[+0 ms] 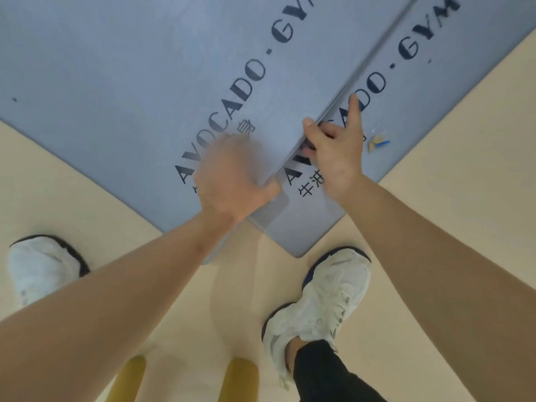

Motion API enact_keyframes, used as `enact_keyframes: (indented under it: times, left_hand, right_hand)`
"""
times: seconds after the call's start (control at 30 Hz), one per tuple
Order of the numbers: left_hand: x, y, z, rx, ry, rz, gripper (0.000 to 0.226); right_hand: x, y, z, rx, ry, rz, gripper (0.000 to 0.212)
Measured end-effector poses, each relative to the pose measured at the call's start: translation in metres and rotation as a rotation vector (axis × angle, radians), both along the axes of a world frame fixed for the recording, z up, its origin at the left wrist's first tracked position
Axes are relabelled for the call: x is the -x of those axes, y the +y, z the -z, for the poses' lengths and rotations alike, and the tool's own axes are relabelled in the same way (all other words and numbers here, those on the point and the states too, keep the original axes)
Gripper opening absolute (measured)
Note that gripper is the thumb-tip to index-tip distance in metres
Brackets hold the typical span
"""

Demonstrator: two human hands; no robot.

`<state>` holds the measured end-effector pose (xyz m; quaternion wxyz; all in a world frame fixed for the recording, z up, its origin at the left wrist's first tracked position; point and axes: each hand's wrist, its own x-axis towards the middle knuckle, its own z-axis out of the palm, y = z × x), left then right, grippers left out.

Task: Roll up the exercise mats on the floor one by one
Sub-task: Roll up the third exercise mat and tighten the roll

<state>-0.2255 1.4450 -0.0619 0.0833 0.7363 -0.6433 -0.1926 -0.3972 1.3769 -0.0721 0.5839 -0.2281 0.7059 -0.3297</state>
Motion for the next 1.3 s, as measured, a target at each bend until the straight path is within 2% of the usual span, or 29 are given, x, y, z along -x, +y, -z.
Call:
enact_keyframes:
  times: [0.13, 0.23, 0.33, 0.4, 0.53, 0.67, 0.73, 0.83, 0.93, 1.03, 1.17, 1.3]
  left_hand:
    - [0.0, 0.005, 0.0, 0.033, 0.044, -0.083, 0.058]
    - [0.004, 0.008, 0.006, -0.044, 0.027, -0.054, 0.072]
    - [0.006, 0.007, 0.011, -0.127, -0.011, -0.002, 0.083]
    - [0.004, 0.005, 0.008, -0.114, -0.031, 0.014, 0.073]
    - [-0.013, 0.008, -0.015, 0.035, 0.071, 0.014, 0.05]
    - [-0.038, 0.011, -0.05, -0.014, 0.118, -0.024, 0.032]
    - [-0.054, 0.016, -0.063, -0.064, 0.122, -0.045, 0.03]
    - [-0.084, 0.026, -0.085, -0.117, 0.096, -0.062, 0.029]
    - [-0.118, 0.045, -0.109, -0.14, 0.05, -0.108, 0.029]
    - [-0.152, 0.07, -0.139, -0.131, 0.006, -0.164, 0.031]
    - [-0.201, 0.098, -0.191, -0.067, -0.065, -0.236, 0.034]
    - [-0.241, 0.115, -0.259, -0.014, -0.076, -0.302, 0.034]
  right_hand:
    - [0.003, -0.037, 0.006, 0.1, 0.218, 0.055, 0.092]
    - [0.0, -0.032, 0.013, 0.179, 0.348, 0.008, 0.076]
    - [-0.004, -0.023, 0.009, 0.249, 0.386, -0.016, 0.055]
    - [-0.004, -0.025, 0.001, 0.263, 0.382, -0.067, 0.047]
    - [0.012, -0.027, -0.031, 0.418, 0.463, -0.334, 0.035]
    - [0.038, -0.032, -0.051, 0.769, 0.999, -0.748, 0.03]
    - [0.038, -0.043, -0.058, 0.908, 1.15, -0.953, 0.039]
    - [0.016, -0.054, -0.079, 0.994, 1.107, -1.25, 0.056]
    - [-0.018, -0.048, -0.104, 1.015, 1.017, -1.423, 0.057]
    - [-0.054, -0.035, -0.137, 0.971, 0.937, -1.505, 0.051]
    - [-0.112, -0.023, -0.201, 0.829, 0.824, -1.557, 0.032]
    - [-0.162, -0.011, -0.279, 0.806, 0.87, -1.577, 0.042]
